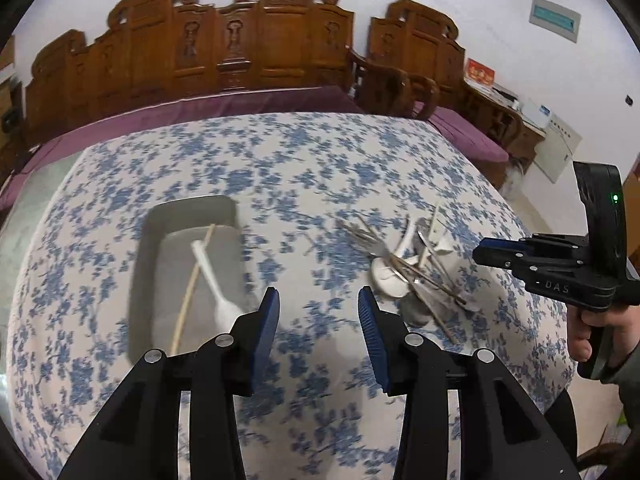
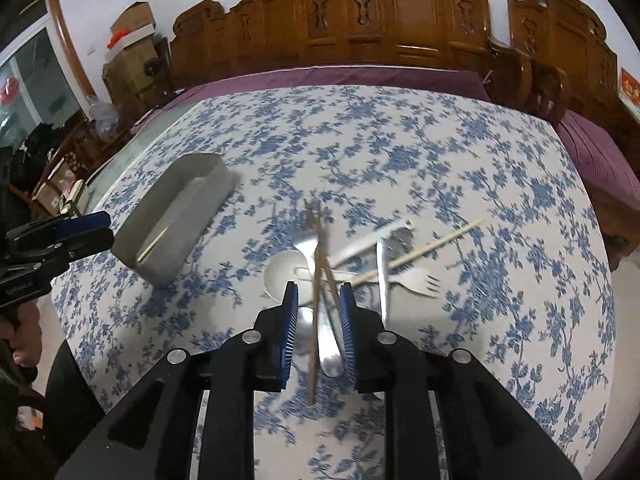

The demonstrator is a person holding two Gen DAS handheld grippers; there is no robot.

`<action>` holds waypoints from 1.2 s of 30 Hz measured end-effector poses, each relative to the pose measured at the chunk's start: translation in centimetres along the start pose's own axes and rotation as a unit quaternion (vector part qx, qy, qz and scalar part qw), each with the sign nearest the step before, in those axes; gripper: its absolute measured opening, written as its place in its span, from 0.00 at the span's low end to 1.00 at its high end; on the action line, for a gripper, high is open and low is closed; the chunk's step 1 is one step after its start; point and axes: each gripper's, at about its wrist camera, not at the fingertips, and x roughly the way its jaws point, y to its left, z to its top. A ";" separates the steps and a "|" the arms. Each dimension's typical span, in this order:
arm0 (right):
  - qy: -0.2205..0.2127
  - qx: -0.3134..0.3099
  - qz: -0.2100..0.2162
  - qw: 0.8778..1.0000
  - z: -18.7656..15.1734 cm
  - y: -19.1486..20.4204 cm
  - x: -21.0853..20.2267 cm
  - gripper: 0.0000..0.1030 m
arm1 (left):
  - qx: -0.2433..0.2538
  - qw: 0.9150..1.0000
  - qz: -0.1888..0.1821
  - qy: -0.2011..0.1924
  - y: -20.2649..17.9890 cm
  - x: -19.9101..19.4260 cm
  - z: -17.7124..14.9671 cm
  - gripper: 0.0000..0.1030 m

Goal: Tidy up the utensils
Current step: 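Grasp a dark brown chopstick from the pile with the right gripper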

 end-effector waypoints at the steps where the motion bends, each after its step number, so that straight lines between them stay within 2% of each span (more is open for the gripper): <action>1: 0.003 0.001 0.000 1.000 -0.1 -0.2 0.1 0.23 | 0.004 1.000 -0.001 0.003 -0.6 0.5 0.0 0.38; 10: 0.046 -0.006 0.010 0.999 -1.4 -1.4 3.4 0.23 | 0.012 0.999 -0.006 0.033 -3.1 4.1 0.0 0.38; 16: 0.073 -0.017 0.012 0.997 -1.1 -1.8 6.3 0.23 | 0.013 0.999 -0.006 0.050 -3.6 5.7 -0.2 0.38; 29: 0.108 -0.004 0.019 0.994 -0.8 -2.6 9.8 0.23 | 0.017 0.998 -0.012 0.062 -4.0 6.3 -0.4 0.38; 30: 0.109 -0.007 0.020 0.994 -0.8 -2.5 9.9 0.15 | 0.017 0.998 -0.012 0.063 -4.0 6.4 -0.4 0.38; 33: 0.106 -0.023 0.027 0.994 -0.8 -1.8 9.3 0.06 | 0.018 0.998 -0.014 0.065 -4.2 6.6 -0.5 0.38; 36: 0.087 -0.028 0.029 0.995 -0.7 -1.2 7.6 0.06 | 0.017 0.997 -0.016 0.068 -4.4 6.8 -0.7 0.38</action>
